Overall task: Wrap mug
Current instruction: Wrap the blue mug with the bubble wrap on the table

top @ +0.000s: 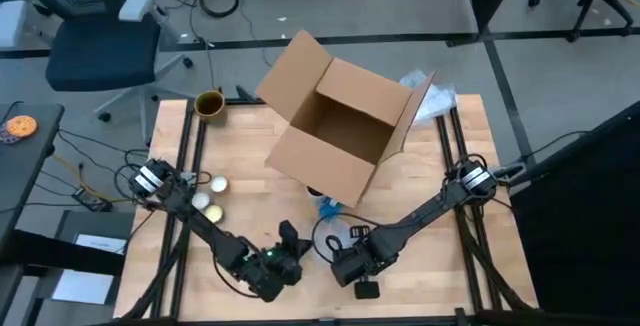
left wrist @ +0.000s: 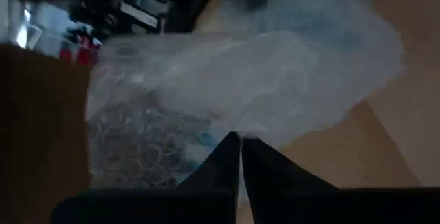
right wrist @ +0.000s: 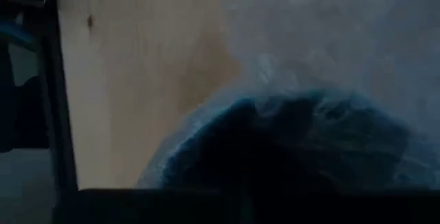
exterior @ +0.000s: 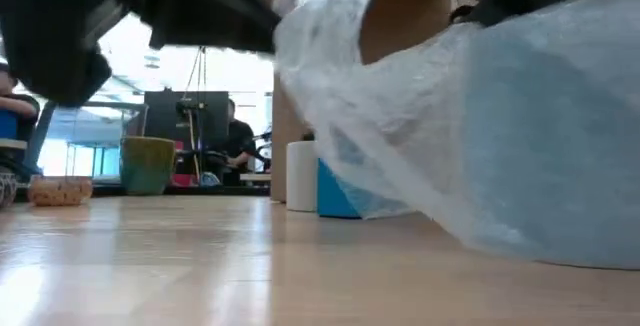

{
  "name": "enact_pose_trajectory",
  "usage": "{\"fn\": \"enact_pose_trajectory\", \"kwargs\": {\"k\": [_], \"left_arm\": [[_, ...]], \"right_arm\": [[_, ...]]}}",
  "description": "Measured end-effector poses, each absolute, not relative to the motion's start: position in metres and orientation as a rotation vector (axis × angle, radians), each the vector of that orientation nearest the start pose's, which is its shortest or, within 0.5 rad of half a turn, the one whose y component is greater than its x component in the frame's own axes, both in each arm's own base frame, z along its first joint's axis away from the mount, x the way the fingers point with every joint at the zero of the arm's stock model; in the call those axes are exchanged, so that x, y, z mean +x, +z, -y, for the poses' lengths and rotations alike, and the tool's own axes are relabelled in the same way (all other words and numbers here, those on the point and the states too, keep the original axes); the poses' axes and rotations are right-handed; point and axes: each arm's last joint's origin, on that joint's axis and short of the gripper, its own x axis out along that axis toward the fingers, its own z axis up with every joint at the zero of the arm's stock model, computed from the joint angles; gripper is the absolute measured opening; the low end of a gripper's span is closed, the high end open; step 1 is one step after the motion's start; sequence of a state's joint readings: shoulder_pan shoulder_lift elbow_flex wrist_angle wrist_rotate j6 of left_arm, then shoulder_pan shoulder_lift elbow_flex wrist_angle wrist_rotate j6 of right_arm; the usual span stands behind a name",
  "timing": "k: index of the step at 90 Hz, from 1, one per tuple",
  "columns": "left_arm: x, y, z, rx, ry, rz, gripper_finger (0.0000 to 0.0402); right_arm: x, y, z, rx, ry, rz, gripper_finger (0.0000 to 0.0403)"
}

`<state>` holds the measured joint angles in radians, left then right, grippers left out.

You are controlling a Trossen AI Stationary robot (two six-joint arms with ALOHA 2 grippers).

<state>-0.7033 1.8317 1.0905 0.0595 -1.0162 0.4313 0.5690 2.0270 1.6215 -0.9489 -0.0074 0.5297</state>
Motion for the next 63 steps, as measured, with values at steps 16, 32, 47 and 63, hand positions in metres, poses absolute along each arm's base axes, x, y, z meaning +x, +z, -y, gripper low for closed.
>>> {"fn": "enact_pose_trajectory", "kwargs": {"k": [16, 32, 47, 63], "left_arm": [[0.308, 0.201, 0.229, 0.925, 0.206, -0.458, 0.0], [0.314, 0.208, 0.232, 0.832, 0.166, -0.377, 0.0], [0.317, 0.21, 0.234, 0.779, 0.136, -0.329, 0.0], [0.333, 0.209, 0.234, 0.681, 0.103, -0.206, 0.0]], "right_arm": [[0.335, 0.212, -0.224, 0.088, 0.115, -1.382, 0.0], [0.332, 0.219, -0.225, 0.123, 0.093, -1.371, 0.0], [0.327, 0.23, -0.225, 0.134, 0.095, -1.348, 0.0], [0.318, 0.251, -0.223, 0.145, 0.073, -1.274, 0.0]]}}
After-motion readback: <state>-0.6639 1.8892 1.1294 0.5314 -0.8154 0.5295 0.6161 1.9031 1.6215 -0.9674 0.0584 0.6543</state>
